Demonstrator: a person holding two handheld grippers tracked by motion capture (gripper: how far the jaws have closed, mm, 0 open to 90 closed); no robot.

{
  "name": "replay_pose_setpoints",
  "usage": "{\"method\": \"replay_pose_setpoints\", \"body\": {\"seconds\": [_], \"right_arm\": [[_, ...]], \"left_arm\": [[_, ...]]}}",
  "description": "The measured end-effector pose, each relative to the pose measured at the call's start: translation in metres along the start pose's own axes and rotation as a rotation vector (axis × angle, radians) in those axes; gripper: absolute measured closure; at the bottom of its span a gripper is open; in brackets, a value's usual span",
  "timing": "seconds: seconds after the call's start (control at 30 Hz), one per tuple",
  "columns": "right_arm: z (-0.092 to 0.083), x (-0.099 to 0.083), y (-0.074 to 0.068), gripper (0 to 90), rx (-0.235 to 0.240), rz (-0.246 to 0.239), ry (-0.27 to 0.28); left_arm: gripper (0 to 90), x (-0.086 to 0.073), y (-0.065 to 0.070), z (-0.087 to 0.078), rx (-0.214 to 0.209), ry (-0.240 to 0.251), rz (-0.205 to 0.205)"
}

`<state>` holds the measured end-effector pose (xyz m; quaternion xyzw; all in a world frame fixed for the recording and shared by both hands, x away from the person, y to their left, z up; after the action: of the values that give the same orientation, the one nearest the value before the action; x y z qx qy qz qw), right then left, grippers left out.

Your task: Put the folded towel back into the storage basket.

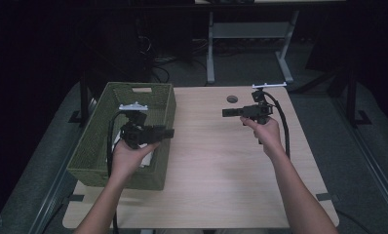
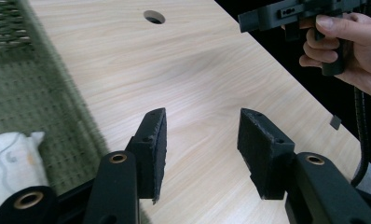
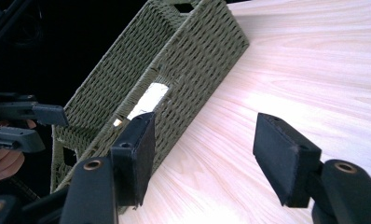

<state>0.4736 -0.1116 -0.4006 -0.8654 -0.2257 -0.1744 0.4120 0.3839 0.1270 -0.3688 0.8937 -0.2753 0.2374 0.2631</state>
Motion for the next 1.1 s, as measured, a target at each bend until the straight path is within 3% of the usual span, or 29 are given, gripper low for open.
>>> {"method": "replay_pose_setpoints", "body": {"seconds": [0.47, 1.1], "right_arm": [[-0.024, -0.021, 0.024, 33.3, -0.019, 0.042, 0.024], [-0.054, -0.05, 0.048, 31.7, -0.047, 0.088, 0.054]], "left_arm": [[48.2, 0.006, 0.027, 0.024, -0.024, -0.011, 0.028], [44.4, 0.003, 0.058, 0.056, -0.077, -0.044, 0.053]]}}
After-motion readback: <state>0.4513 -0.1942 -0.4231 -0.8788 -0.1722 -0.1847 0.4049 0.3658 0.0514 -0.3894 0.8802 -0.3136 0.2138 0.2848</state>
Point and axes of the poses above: each handheld gripper's, and its own axes: z roughly forward along the jaws, x roughly out of its top, y roughly to its right, the point moved 9 cm from there along z, roughly forward along the jaws, and after that the axes turned 15 degrees about -y, right-handed, at the moved point
